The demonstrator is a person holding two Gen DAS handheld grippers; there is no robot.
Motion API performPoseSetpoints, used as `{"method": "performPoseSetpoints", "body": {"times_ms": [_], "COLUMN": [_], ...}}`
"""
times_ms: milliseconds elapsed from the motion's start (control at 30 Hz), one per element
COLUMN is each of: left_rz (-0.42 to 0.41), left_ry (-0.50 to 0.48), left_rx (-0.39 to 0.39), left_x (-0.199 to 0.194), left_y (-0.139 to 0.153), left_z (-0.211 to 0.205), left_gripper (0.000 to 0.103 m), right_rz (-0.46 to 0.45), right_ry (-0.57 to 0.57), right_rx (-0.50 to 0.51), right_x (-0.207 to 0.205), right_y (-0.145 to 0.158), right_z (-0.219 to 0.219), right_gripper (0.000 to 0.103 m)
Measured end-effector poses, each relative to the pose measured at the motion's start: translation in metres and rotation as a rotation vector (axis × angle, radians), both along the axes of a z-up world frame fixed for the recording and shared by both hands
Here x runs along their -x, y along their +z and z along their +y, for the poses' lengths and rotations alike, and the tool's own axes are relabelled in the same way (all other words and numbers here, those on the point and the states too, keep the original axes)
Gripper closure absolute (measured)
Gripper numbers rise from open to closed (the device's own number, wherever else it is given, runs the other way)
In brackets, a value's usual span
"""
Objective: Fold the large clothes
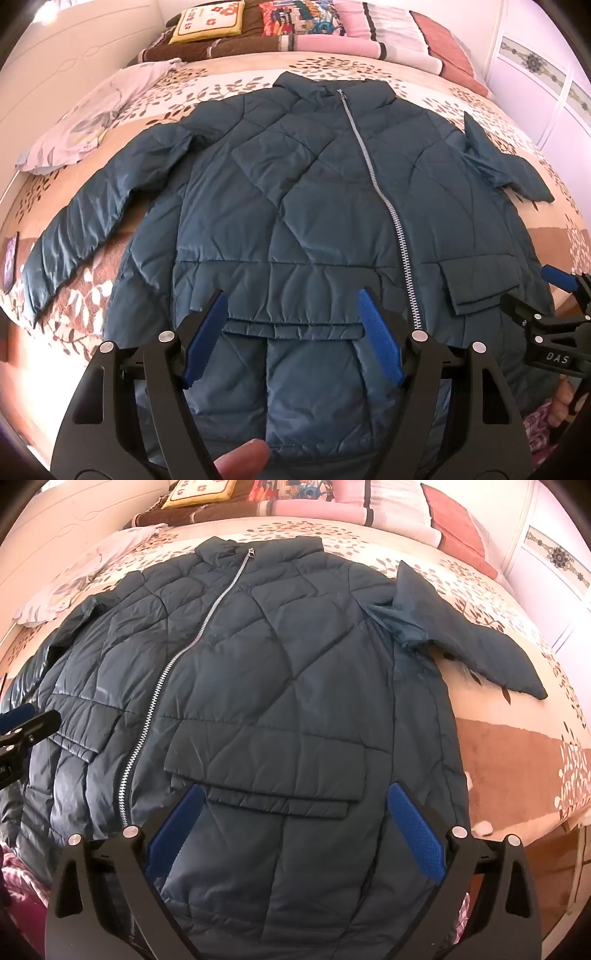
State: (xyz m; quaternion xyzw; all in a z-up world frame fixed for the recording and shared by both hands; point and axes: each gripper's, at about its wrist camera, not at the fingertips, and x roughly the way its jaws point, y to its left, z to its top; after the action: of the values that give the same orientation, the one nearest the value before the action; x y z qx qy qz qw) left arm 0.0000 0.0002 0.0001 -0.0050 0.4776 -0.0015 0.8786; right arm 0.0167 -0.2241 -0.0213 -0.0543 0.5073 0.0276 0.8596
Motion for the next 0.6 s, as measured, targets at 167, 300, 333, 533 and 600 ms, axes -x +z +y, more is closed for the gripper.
{"method": "performPoseSetpoints", "body": {"times_ms": [167,300,333,533,600], "left_rz": [0.001,0.003,0.003,0.008,0.009], "left_ry": [-0.001,0.000,0.000,0.001,0.001], "left_rx": [-0.001,-0.001,-0.001,-0.003,-0.003], "left_x": [0.0001,0.0009,0.0013,0.0012,0.0012], "left_y": [-0.0001,-0.0005,-0.0006,-0.0020,-0.0020], "left_z": [0.0003,0.0015,0.0017,0.0008,0.0007], "left_gripper": [0.030,0.030,0.030,0.030,0.030], "right_rz": [0.003,0.004,0.006,0.008,0.009], "right_ry": [-0.001,-0.001,-0.001,0.000,0.000], "right_rx": [-0.002,-0.005,-0.006,-0.008,-0.008], "right_x": [-0.0005,-0.0008,-0.0010,-0.0012,-0.0017], "right_y": [-0.0012,-0.0021,-0.0025,-0.0037,-0.0030], "right_z": [-0.0009,-0.0017,-0.0020,-0.0027,-0.0031], "right_gripper": [0.006,0.006,0.006,0.006,0.006]}}
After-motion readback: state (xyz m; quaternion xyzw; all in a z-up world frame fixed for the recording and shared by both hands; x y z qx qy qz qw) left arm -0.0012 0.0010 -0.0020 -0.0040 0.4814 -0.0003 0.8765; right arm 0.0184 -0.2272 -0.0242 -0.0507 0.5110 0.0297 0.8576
